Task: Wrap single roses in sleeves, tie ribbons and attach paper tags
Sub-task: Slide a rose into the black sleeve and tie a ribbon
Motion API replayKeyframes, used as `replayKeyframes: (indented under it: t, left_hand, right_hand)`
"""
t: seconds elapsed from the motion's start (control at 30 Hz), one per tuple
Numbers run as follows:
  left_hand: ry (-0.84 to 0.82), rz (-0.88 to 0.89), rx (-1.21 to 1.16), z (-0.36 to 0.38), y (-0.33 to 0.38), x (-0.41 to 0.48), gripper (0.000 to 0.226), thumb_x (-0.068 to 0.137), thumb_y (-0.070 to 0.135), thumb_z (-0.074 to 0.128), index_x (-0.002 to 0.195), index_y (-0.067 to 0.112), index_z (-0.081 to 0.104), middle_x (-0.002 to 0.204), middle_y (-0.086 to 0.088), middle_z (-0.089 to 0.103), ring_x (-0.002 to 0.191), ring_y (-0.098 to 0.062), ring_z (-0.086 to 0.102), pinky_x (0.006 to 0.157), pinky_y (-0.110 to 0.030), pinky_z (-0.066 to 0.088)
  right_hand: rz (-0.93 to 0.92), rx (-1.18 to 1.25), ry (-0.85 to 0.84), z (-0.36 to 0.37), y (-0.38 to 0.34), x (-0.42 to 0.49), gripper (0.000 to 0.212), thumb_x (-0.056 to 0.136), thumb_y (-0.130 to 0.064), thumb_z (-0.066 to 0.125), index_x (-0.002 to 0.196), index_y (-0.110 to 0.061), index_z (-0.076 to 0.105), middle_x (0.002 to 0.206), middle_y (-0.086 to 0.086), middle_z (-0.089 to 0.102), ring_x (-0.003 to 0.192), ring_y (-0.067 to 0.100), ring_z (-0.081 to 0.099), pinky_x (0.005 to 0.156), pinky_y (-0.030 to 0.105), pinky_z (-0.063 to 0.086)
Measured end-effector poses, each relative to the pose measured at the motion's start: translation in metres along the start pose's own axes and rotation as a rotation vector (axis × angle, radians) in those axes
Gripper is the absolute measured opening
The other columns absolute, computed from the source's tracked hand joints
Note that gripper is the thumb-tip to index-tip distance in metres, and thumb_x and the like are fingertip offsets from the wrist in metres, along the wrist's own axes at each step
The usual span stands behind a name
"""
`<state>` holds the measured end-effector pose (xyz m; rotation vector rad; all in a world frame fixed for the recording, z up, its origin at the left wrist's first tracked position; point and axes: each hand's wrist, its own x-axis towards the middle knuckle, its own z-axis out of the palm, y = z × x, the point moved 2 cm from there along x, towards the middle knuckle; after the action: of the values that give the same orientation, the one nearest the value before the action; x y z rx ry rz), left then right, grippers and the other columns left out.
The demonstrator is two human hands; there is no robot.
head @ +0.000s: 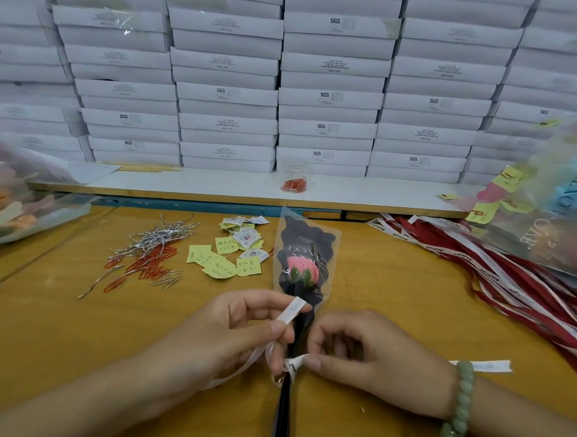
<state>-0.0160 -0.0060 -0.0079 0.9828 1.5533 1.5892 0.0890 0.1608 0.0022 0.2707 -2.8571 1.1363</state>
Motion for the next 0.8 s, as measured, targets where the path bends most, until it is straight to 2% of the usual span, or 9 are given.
replayKeyframes:
  t: [0.1, 0.3, 0.43, 0.5, 0.57, 0.6, 0.67, 0.73, 0.8]
  left_hand:
    - [-0.012, -0.025, -0.015, 0.002, -0.004, -0.001, 0.028, 0.088, 0.017, 0.061, 0.114, 0.022, 0.07, 0.085, -0.005, 0.066, 0.062, -0.016, 0.06, 0.064, -0.025, 0.051]
    - [-0.048, -0.024, 0.067, 0.006, -0.001, -0.004, 0.025, 0.093, 0.011, 0.055, 0.112, 0.015, 0.07, 0.077, -0.003, 0.065, 0.052, -0.01, 0.057, 0.054, -0.014, 0.046]
    - [-0.105, -0.036, 0.116, 0.011, 0.001, -0.007, 0.013, 0.097, 0.011, 0.054, 0.095, 0.009, 0.068, 0.067, 0.004, 0.061, 0.045, -0.003, 0.049, 0.046, -0.007, 0.037]
    - [-0.101, -0.052, 0.125, 0.011, 0.001, -0.008, 0.014, 0.095, 0.012, 0.053, 0.095, 0.003, 0.063, 0.061, 0.006, 0.058, 0.044, -0.002, 0.045, 0.049, -0.009, 0.037]
    - [-0.083, -0.086, 0.118, 0.008, 0.0, -0.009, 0.028, 0.088, 0.022, 0.057, 0.096, -0.005, 0.061, 0.057, -0.003, 0.053, 0.047, -0.006, 0.044, 0.053, -0.013, 0.039]
    - [-0.075, -0.096, 0.109, 0.006, 0.0, -0.01, 0.037, 0.082, 0.031, 0.061, 0.094, -0.004, 0.062, 0.058, -0.007, 0.05, 0.047, -0.009, 0.043, 0.053, -0.015, 0.039]
    - [-0.069, -0.095, 0.132, 0.006, 0.001, -0.01, 0.045, 0.077, 0.045, 0.065, 0.092, 0.003, 0.067, 0.055, -0.003, 0.05, 0.044, -0.007, 0.04, 0.048, -0.015, 0.035]
    - [-0.051, -0.069, 0.184, 0.008, 0.0, -0.009, 0.036, 0.083, 0.05, 0.068, 0.088, 0.015, 0.073, 0.05, 0.006, 0.052, 0.041, -0.003, 0.04, 0.045, -0.012, 0.033]
    - [-0.03, -0.037, 0.198, 0.01, -0.001, -0.007, 0.025, 0.085, 0.042, 0.064, 0.087, 0.022, 0.077, 0.049, 0.006, 0.053, 0.039, -0.002, 0.04, 0.045, -0.012, 0.034]
  right_hand:
    - [0.024, 0.261, 0.027, -0.002, -0.001, 0.001, 0.013, 0.088, -0.021, 0.068, 0.079, -0.014, 0.061, 0.061, -0.007, 0.059, 0.056, 0.005, 0.052, 0.055, 0.019, 0.042]
    - [0.048, 0.75, 0.055, -0.001, -0.007, 0.0, 0.015, 0.09, -0.03, 0.059, 0.082, -0.018, 0.058, 0.064, 0.006, 0.063, 0.043, 0.007, 0.051, 0.036, 0.013, 0.033]
    - [-0.015, 0.975, 0.039, 0.0, -0.011, 0.0, 0.023, 0.09, -0.033, 0.054, 0.095, -0.011, 0.062, 0.086, 0.015, 0.067, 0.066, 0.012, 0.066, 0.037, 0.015, 0.038]
    - [-0.035, 1.009, 0.031, 0.001, -0.012, 0.0, 0.03, 0.09, -0.032, 0.053, 0.103, -0.006, 0.062, 0.099, 0.021, 0.067, 0.081, 0.016, 0.069, 0.039, 0.017, 0.039]
    - [-0.05, 0.991, 0.022, 0.001, -0.012, 0.0, 0.035, 0.092, -0.031, 0.052, 0.111, -0.003, 0.061, 0.112, 0.022, 0.065, 0.096, 0.02, 0.068, 0.04, 0.017, 0.04]
    - [-0.059, 0.976, 0.016, 0.001, -0.012, 0.0, 0.036, 0.093, -0.031, 0.051, 0.114, -0.003, 0.06, 0.116, 0.022, 0.064, 0.102, 0.021, 0.066, 0.04, 0.016, 0.04]
    - [-0.072, 0.939, -0.001, 0.0, -0.013, 0.0, 0.036, 0.094, -0.031, 0.049, 0.118, -0.006, 0.06, 0.12, 0.02, 0.063, 0.109, 0.026, 0.063, 0.04, 0.015, 0.039]
    - [-0.075, 0.878, -0.004, -0.001, -0.016, -0.001, 0.035, 0.094, -0.03, 0.048, 0.119, -0.009, 0.061, 0.12, 0.015, 0.064, 0.106, 0.028, 0.064, 0.04, 0.015, 0.04]
    - [-0.079, 0.775, 0.05, -0.001, -0.019, -0.002, 0.03, 0.097, -0.026, 0.046, 0.117, -0.01, 0.062, 0.115, 0.01, 0.068, 0.082, 0.012, 0.067, 0.04, 0.015, 0.04]
